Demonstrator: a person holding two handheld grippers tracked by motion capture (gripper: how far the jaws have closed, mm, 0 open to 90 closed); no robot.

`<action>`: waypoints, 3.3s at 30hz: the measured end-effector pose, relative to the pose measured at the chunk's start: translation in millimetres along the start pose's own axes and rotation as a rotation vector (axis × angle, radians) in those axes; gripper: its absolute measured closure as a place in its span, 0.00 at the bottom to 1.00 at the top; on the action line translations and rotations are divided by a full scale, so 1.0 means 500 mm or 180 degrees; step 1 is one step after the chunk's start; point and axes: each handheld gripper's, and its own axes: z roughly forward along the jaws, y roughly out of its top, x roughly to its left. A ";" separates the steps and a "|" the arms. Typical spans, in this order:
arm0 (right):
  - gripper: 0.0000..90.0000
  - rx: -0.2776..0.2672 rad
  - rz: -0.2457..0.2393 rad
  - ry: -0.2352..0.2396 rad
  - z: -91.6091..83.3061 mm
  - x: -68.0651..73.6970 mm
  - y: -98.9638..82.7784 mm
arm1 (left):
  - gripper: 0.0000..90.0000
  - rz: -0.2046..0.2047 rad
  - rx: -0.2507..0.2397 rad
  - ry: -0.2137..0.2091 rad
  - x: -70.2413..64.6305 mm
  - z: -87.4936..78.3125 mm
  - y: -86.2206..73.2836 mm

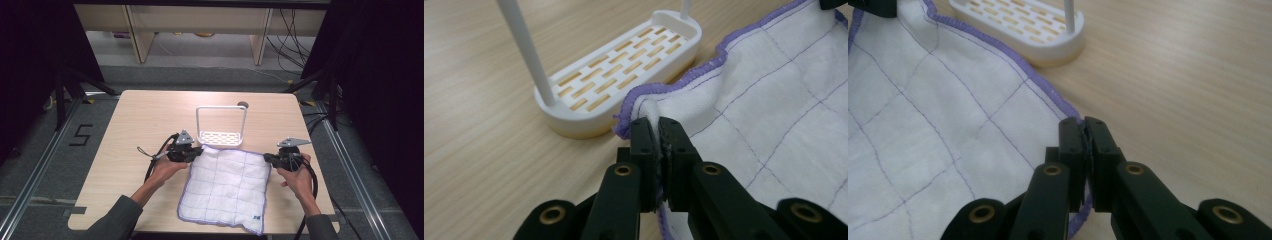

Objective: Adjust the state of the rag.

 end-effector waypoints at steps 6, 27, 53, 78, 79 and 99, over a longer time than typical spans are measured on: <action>0.97 -0.0121 -0.0084 0.0040 -0.017 0.023 0.040 | 0.94 0.0021 -0.0175 0.0059 0.015 -0.037 0.004; 0.97 -0.0282 -0.0677 0.0408 -0.157 0.192 -0.074 | 0.94 0.0472 -0.0497 -0.0271 -0.107 -0.193 -0.128; 0.66 -0.0068 -0.0122 0.0308 -0.145 0.170 -0.143 | 0.59 0.0005 -0.0409 -0.0226 -0.078 -0.222 -0.136; 0.62 0.0504 -0.0227 -0.0068 -0.021 0.129 -0.107 | 0.55 0.0243 0.0392 -0.0176 -0.060 -0.092 -0.136; 0.63 0.0504 -0.0231 -0.0072 -0.018 0.130 -0.110 | 0.55 0.0217 0.0386 -0.0181 -0.061 -0.091 -0.136; 0.95 0.0384 -0.0268 0.0151 -0.023 0.124 -0.089 | 0.92 0.0181 0.0273 -0.0284 -0.072 -0.126 -0.144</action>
